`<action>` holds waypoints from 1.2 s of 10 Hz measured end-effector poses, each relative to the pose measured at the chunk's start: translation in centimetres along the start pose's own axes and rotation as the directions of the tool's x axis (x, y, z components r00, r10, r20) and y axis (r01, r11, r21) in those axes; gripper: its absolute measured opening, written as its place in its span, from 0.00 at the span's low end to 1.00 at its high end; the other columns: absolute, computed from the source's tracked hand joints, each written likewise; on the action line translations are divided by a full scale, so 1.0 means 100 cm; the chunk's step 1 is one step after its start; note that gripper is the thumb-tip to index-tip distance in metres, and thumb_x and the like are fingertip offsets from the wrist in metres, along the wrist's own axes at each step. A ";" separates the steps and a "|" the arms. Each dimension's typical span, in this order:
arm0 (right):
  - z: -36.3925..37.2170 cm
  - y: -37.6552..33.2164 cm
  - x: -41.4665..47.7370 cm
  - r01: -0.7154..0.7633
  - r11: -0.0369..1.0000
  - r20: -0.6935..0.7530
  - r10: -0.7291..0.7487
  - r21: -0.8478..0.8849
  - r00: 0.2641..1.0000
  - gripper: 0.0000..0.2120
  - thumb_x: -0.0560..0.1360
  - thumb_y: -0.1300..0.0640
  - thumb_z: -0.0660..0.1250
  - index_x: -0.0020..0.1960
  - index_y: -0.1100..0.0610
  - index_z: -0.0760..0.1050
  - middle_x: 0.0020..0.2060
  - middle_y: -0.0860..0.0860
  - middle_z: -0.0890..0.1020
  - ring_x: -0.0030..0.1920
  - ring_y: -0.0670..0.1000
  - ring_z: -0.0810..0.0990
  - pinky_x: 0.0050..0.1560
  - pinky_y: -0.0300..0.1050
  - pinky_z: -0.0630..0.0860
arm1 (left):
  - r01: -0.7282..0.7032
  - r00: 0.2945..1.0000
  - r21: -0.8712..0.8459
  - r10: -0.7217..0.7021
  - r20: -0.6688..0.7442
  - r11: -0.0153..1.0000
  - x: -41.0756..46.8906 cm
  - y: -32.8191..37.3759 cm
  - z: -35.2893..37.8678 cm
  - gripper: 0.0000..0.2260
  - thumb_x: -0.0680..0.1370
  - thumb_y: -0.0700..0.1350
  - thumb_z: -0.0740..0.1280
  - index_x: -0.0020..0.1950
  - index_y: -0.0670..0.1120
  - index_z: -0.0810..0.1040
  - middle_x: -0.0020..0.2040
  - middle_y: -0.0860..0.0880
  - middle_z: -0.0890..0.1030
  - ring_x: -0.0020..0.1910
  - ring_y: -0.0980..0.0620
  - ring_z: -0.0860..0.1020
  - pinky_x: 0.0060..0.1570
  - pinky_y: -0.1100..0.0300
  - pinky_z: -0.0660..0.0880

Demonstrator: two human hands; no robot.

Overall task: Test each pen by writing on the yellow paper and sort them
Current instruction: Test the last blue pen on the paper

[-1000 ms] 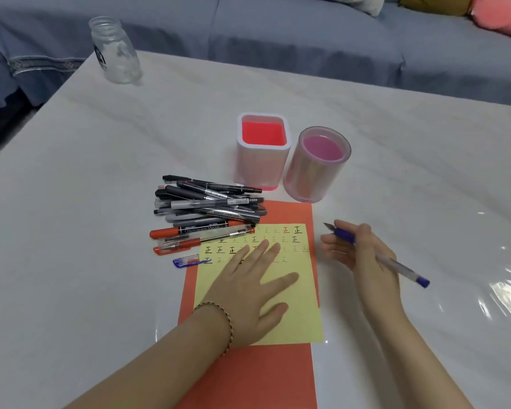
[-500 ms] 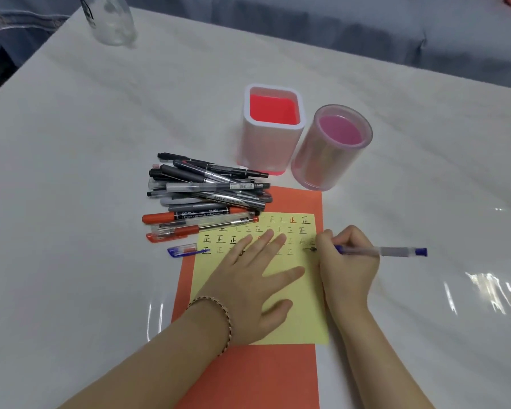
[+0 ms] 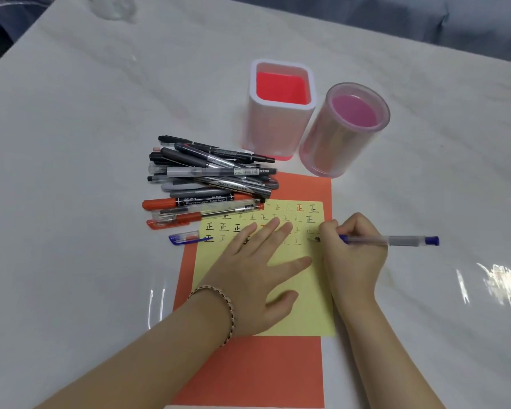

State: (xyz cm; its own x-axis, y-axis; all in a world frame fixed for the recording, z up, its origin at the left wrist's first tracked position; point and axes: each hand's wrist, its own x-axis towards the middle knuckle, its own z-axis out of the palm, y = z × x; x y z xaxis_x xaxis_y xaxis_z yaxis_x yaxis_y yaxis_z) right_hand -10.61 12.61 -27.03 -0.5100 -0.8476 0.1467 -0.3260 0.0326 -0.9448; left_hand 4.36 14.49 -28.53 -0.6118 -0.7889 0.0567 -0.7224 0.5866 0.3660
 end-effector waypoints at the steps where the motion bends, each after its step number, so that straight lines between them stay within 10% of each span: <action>1: 0.000 0.001 0.000 0.019 1.000 0.016 -0.019 0.000 1.000 0.14 0.65 0.64 0.62 0.26 0.55 0.59 0.20 0.45 0.62 0.24 0.43 0.61 0.27 0.29 0.60 | 0.002 1.000 -0.007 -0.002 -0.005 1.000 0.000 0.000 0.000 0.20 0.72 0.57 0.57 0.64 0.59 0.71 0.71 0.43 0.65 0.72 0.46 0.61 0.67 0.48 0.53; 12: 0.001 0.005 0.001 0.011 1.000 0.013 -0.011 0.010 1.000 0.13 0.63 0.63 0.60 0.26 0.55 0.57 0.19 0.45 0.62 0.24 0.43 0.62 0.27 0.28 0.60 | 0.008 1.000 -0.003 -0.008 0.005 1.000 0.001 0.000 -0.001 0.20 0.72 0.57 0.57 0.64 0.59 0.71 0.71 0.43 0.65 0.72 0.46 0.61 0.67 0.48 0.53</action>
State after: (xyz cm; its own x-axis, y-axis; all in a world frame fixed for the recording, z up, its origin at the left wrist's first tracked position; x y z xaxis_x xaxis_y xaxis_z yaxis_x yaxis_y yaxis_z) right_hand -10.74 12.52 -27.49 -0.4960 -0.8547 0.1535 -0.3234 0.0177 -0.9461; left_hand 4.33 14.44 -28.39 -0.6075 -0.7928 0.0487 -0.7267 0.5795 0.3689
